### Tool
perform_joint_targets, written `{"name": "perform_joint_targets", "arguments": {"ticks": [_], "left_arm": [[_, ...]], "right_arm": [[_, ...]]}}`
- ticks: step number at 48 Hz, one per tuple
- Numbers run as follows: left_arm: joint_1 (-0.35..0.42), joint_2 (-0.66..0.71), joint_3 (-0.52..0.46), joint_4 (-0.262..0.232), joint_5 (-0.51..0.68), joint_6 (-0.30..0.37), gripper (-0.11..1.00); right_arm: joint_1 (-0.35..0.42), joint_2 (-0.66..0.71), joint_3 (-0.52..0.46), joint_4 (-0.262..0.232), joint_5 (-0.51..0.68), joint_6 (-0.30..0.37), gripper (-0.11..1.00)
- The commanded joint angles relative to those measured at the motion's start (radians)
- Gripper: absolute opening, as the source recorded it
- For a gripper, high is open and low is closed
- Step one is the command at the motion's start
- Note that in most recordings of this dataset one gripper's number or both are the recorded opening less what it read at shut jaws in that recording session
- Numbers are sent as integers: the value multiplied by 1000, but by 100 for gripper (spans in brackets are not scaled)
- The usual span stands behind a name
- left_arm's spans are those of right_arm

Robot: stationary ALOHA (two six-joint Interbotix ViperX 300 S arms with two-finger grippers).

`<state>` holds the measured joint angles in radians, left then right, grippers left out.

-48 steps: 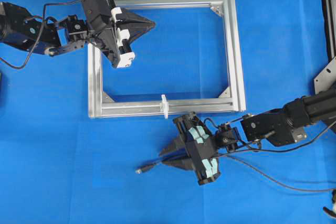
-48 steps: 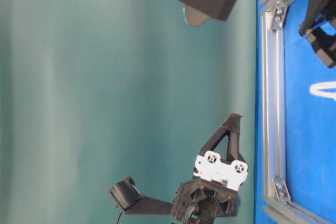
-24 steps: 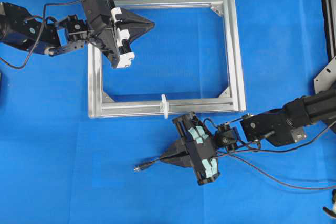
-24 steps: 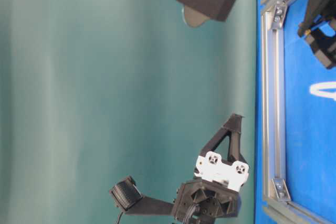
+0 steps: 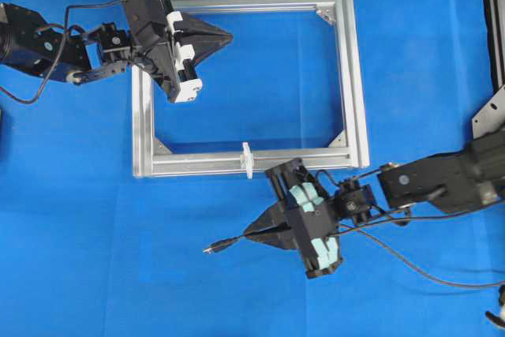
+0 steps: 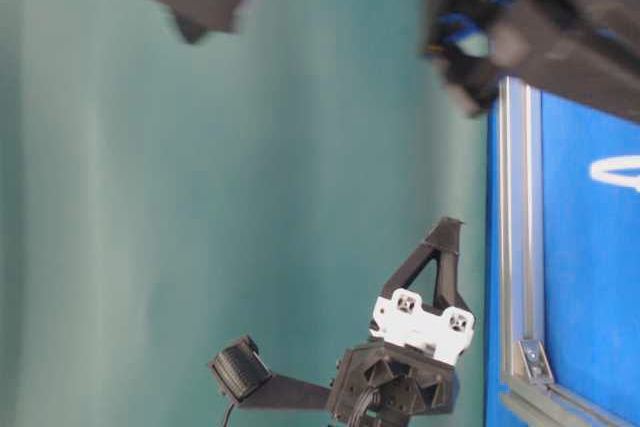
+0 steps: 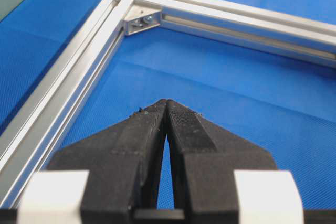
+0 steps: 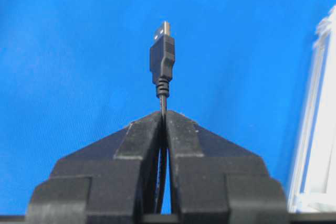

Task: Insert the wire through the string loop located in the center.
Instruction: 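Lift the cable with the right gripper and carry it toward the frame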

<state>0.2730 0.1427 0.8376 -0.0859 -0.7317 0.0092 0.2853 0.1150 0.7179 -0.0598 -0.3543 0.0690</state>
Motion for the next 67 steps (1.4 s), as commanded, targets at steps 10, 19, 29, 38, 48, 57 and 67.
{"name": "perform_joint_targets", "arguments": {"ticks": [10, 19, 29, 38, 48, 57, 67], "left_arm": [[-2, -32, -6, 3, -5, 2, 0], [-3, -32, -6, 3, -5, 2, 0], [-2, -32, -8, 3, -5, 2, 0], [-3, -32, -6, 3, -5, 2, 0], [-3, -32, -8, 2, -5, 2, 0], [-5, -32, -6, 3, -5, 2, 0], [-5, -32, -6, 3, -5, 2, 0]], "right_arm": [[3, -92, -18, -2, 55, -2, -2], [5, -92, -18, -2, 54, -2, -2], [3, -92, -18, -2, 55, -2, -2], [5, -94, -18, -2, 52, -2, -2], [3, -94, -17, -2, 54, -2, -2], [5, -94, -17, -2, 55, -2, -2], [5, -94, -17, -2, 55, -2, -2]]}}
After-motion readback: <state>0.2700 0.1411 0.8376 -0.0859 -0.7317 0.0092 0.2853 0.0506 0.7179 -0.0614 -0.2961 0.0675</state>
